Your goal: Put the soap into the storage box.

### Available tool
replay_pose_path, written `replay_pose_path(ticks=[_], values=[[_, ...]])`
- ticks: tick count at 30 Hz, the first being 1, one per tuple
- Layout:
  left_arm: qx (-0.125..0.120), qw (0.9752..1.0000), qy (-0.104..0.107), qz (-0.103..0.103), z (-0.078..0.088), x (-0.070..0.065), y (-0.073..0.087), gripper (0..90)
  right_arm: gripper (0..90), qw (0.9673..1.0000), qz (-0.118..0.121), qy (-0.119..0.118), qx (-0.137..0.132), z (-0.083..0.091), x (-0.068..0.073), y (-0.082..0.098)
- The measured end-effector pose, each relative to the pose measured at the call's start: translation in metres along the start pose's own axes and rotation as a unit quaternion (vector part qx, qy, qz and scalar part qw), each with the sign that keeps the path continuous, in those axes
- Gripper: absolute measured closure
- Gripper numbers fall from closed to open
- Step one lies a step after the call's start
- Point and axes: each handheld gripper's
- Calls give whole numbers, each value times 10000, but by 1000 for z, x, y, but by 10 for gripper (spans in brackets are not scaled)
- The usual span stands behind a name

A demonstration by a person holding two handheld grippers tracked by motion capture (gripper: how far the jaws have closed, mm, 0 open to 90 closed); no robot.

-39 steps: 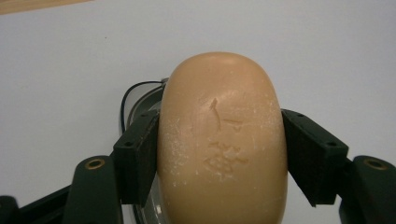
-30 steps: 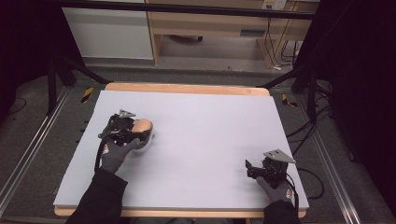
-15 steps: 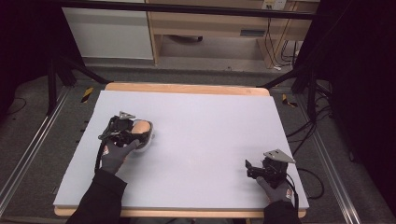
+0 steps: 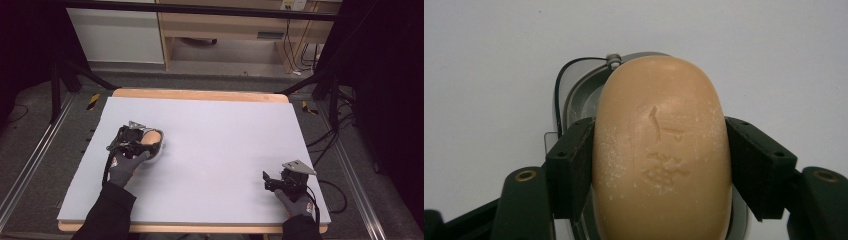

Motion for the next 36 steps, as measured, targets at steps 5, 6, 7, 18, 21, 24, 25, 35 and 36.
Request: replay_pose_path(ticks=[5, 6, 7, 18, 21, 24, 25, 35, 36], values=[[4, 10000, -26, -24, 0, 0, 0, 320, 54, 10000, 4, 11, 6, 0, 0, 0], [-34, 10000, -42, 4, 0, -1, 1, 319, 54, 10000, 8, 10, 10, 0, 0, 0], [-42, 10000, -48, -1, 0, -1, 1, 319, 54, 10000, 5, 6, 6, 0, 0, 0], [-193, 9997, -123, -31, 0, -3, 4, 278, 54, 10000, 18, 17, 35, 0, 1, 0], [-195, 9997, -120, -32, 0, -2, 5, 278, 54, 10000, 20, 5, 14, 0, 1, 0], [-210, 9997, -132, -41, 0, -3, 5, 278, 54, 10000, 46, 10, 25, 0, 2, 0], [-214, 9997, -136, -49, 0, -3, 5, 278, 54, 10000, 33, 3, 29, 0, 2, 0], [-602, 9981, 1, -128, 15, -7, 4, 271, 54, 10000, 28, 28, 10, 0, 4, 0], [-633, 9979, 6, -144, 17, -8, 4, 268, 54, 10000, 27, 24, 8, 0, 4, 0]])
Point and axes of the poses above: each handheld gripper's, and its own axes: z roughly backward along the jaws, y roughly out of its underside, x roughly to its left, and after that the axes turned 13 degrees about -z, right-handed
